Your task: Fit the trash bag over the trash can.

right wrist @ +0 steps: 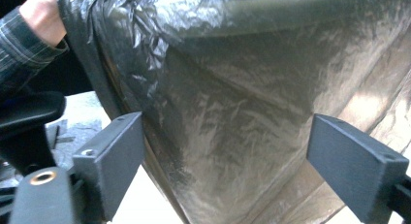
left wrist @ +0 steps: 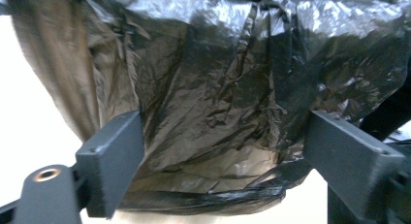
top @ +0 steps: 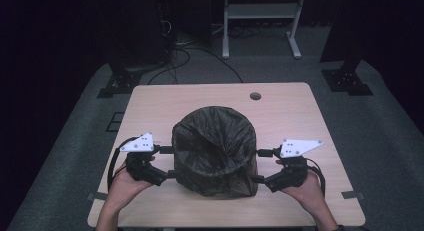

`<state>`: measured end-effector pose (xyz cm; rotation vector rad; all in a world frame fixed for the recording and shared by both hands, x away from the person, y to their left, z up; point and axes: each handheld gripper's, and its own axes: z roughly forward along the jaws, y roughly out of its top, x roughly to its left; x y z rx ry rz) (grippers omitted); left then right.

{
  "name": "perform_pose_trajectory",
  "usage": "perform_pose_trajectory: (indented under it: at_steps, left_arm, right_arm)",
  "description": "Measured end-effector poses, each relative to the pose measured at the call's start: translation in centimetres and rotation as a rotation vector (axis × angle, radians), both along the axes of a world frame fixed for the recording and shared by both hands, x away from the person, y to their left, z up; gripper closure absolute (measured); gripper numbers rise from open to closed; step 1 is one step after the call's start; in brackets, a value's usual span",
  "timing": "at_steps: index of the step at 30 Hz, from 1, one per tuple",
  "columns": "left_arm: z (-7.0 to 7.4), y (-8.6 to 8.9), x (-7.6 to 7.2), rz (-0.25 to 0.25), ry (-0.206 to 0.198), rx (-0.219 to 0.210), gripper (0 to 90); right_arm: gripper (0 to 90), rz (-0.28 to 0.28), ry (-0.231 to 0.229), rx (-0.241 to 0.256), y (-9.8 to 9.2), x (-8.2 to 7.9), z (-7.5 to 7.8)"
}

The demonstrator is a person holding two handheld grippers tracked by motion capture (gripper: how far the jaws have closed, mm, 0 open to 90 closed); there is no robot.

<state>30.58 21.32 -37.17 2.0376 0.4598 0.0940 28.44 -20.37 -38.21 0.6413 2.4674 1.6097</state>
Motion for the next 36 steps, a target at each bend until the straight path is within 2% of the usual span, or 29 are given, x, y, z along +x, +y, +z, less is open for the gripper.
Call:
perform_pose_trajectory:
  at_steps: [1,2,3,5,7,8,10,11,16,18,21,22,23,24,25,26,30,36]
  left_arm:
    - [-0.1,-0.1,0.0,-0.015,-0.001,0.000,23.6]
    - [-0.1,-0.2,0.1,-0.024,0.006,-0.002,30.0]
    - [-0.2,-0.3,0.1,-0.025,0.016,0.008,33.9]
    - [-0.3,-0.3,0.0,-0.034,0.019,0.032,45.5]
    - [-0.4,-0.2,0.1,-0.051,0.031,0.041,58.3]
    - [-0.4,-0.2,0.0,-0.065,0.032,0.041,67.5]
    - [-0.5,-0.4,0.0,-0.088,0.036,0.050,82.9]
    - [-0.6,-0.5,0.0,-0.095,0.040,0.055,89.1]
    - [-1.8,-1.0,0.3,-0.109,0.081,0.117,90.0]
    - [-2.5,-1.0,0.5,-0.096,0.094,0.160,89.9]
    - [-3.0,-0.7,0.6,-0.091,0.101,0.155,89.7]
    - [-2.8,-0.6,0.6,-0.083,0.094,0.153,86.3]
    - [-2.6,-0.6,0.5,-0.077,0.090,0.151,78.4]
    - [-2.5,-0.6,0.4,-0.076,0.086,0.149,72.5]
    - [-2.3,-0.5,0.3,-0.065,0.072,0.146,67.3]
    - [-2.3,-0.5,0.2,-0.061,0.070,0.147,59.5]
    - [-2.2,-0.3,-0.1,-0.042,0.056,0.162,43.5]
    - [-2.7,0.3,-0.8,0.022,0.038,0.172,18.2]
  right_arm:
    - [18.6,-0.001,0.001,-0.004,0.1,0.0,0.0]
    - [30.4,0.004,-0.002,-0.002,0.2,0.0,0.0]
    - [36.4,0.004,-0.010,0.002,0.2,0.0,0.1]
    - [54.6,0.009,-0.019,0.015,0.3,-0.1,0.1]
    - [71.7,0.004,-0.038,0.013,0.3,-0.3,0.2]
    - [79.5,0.012,-0.036,0.024,0.1,-0.3,0.2]
    - [89.8,0.020,-0.042,0.030,0.0,-0.3,0.3]
    - [89.9,0.018,-0.042,0.026,0.0,-0.4,0.3]
    - [90.0,0.012,-0.016,-0.023,0.1,-0.1,-0.7]
    - [90.0,0.008,0.004,-0.037,0.0,0.1,-1.4]
    - [90.0,0.001,0.021,-0.041,-0.3,0.2,-2.3]
    - [89.9,-0.002,0.022,-0.038,-0.4,0.2,-2.3]
    - [89.2,-0.002,0.014,-0.036,-0.6,0.2,-2.2]
    - [77.7,-0.006,0.002,-0.026,-0.7,0.1,-2.0]
    - [72.8,-0.006,0.009,-0.019,-0.8,0.1,-1.8]
    - [63.1,-0.012,0.006,-0.012,-0.9,0.1,-1.5]
    - [45.4,-0.032,-0.005,-0.004,-1.4,0.1,-0.8]
    - [19.2,-0.059,-0.027,0.018,-2.3,0.0,0.8]
